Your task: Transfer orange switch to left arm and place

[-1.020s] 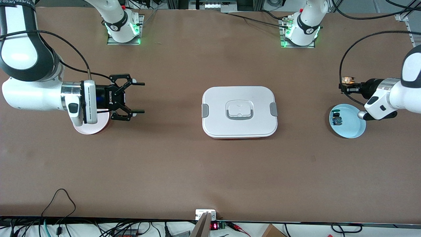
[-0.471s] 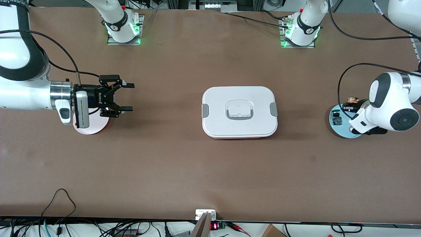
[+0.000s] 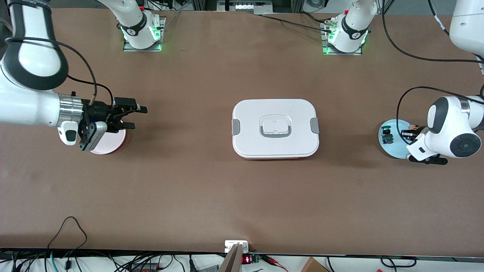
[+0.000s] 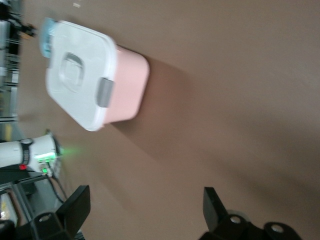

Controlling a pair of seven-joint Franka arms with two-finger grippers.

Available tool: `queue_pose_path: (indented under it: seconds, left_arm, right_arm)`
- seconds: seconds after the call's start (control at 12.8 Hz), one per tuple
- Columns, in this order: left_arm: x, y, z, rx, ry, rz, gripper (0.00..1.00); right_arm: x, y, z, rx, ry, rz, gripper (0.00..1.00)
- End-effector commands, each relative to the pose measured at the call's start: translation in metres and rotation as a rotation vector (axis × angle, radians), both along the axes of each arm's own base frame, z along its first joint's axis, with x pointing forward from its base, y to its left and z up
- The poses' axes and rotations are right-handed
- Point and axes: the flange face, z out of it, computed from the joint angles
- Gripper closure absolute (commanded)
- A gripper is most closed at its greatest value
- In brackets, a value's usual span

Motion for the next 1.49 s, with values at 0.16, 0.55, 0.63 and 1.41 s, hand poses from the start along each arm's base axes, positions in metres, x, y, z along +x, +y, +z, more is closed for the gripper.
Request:
queue_pose_path:
  seconds: [0.16, 0.55, 0.63, 1.41]
  left_arm:
    - [0.011, 0.026, -0.031, -0.017, -0.019, -0.031, 0.99]
    - [0.014, 0.025, -0.045, -0.044, -0.041, -0.076, 0.93]
    - [0.014, 0.025, -0.048, -0.048, -0.038, -0.080, 0.91]
    - [0.014, 0.030, -0.053, -0.022, -0.016, -0.156, 0.00]
  right_arm:
    - [-0.008, -0.007, 0.000, -0.286, 0.070, -0.028, 0.00]
    - [-0.010, -0.030, 0.016, -0.587, 0.078, -0.005, 0.00]
    - [-0.008, -0.036, 0.025, -0.645, 0.049, 0.002, 0.00]
    - [-0.007, -0.109, 0.092, -0.665, 0.019, -0.167, 0.00]
